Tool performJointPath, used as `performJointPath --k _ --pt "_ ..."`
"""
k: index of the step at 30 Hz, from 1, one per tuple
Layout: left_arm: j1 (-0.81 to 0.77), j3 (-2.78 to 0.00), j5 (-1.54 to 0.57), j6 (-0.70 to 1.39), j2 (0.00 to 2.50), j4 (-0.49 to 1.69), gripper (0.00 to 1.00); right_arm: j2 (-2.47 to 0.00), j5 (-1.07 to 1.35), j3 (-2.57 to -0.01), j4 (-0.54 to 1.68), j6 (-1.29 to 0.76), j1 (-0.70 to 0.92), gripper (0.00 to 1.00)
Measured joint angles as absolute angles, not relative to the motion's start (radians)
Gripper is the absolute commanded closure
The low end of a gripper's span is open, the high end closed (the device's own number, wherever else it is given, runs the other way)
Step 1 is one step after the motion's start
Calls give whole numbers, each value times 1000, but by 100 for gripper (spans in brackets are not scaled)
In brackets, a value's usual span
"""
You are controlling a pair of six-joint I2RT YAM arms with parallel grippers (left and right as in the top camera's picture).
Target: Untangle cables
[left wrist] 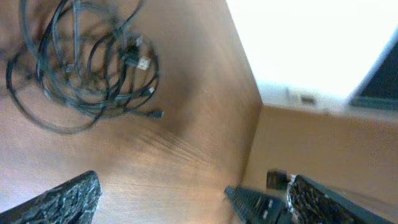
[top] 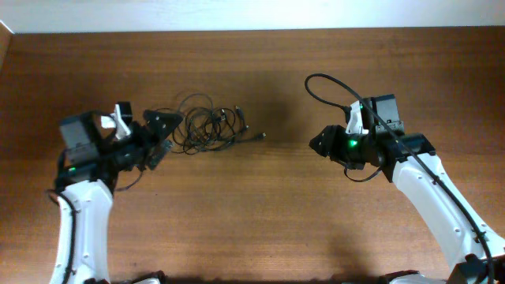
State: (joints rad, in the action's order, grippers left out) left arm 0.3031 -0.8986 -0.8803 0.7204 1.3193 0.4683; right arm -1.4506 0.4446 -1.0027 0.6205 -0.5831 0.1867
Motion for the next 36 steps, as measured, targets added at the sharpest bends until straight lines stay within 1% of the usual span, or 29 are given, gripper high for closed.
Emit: performJointPath --k 1,4,5,6,7,8,9,11,12,13,14,15,21,23,24,25,27,29,33,36 --pt "250 -899 -791 835 1318 466 6 -1451 444 -1003 620 -583 187 45" --pt "80 -898 -565 1180 1345 465 11 -1451 444 -1003 621 -583 187 45" --pt "49 -897 -530 1256 1364 462 20 -1451 444 -1003 624 -583 187 45" --pt "8 -897 -472 1376 1410 452 33 -1451 444 -1002 630 -583 187 45" --pt "-6 -897 -434 1436 1443 445 40 -1450 443 -1002 634 -583 187 45" --pt "-11 -897 -390 1499 1482 431 42 -1451 442 -1002 648 -583 187 45" --pt "-11 -896 -355 1546 1517 405 41 -1451 442 -1002 657 -582 187 45" --pt "-11 -894 -313 1584 1573 368 43 -1451 442 -1002 661 -580 187 45" --pt "-11 -894 -302 1597 1596 348 49 -1451 442 -1002 659 -579 187 45" --pt "-11 -894 -286 1610 1634 343 65 -1451 442 -1002 658 -579 187 45" --pt "-11 -894 -278 1619 1658 342 90 -1451 442 -1002 657 -579 187 45" --pt "-14 -894 -273 1623 1681 341 100 -1451 442 -1002 657 -579 187 45" --pt "-27 -893 -295 1604 1725 331 100 -1451 442 -1002 657 -579 187 45" --pt "-27 -890 -323 1511 1709 277 100 -1451 455 -1002 654 -579 187 45" --pt "-27 -890 -368 1367 1655 221 100 -1451 499 -1002 633 -579 187 43" --pt "-27 -890 -390 1314 1626 211 100 -1450 519 -1002 623 -579 187 39" --pt "-27 -890 -503 1092 1504 203 100 -1453 550 -997 539 -579 207 36" --pt "-27 -890 -584 984 1398 197 100 -1472 577 -995 445 -600 259 34" --pt "-27 -892 -687 882 1217 197 100 -1598 676 -994 179 -750 351 32" --pt "-27 -892 -719 867 1143 200 100 -1667 755 -990 19 -864 365 31"
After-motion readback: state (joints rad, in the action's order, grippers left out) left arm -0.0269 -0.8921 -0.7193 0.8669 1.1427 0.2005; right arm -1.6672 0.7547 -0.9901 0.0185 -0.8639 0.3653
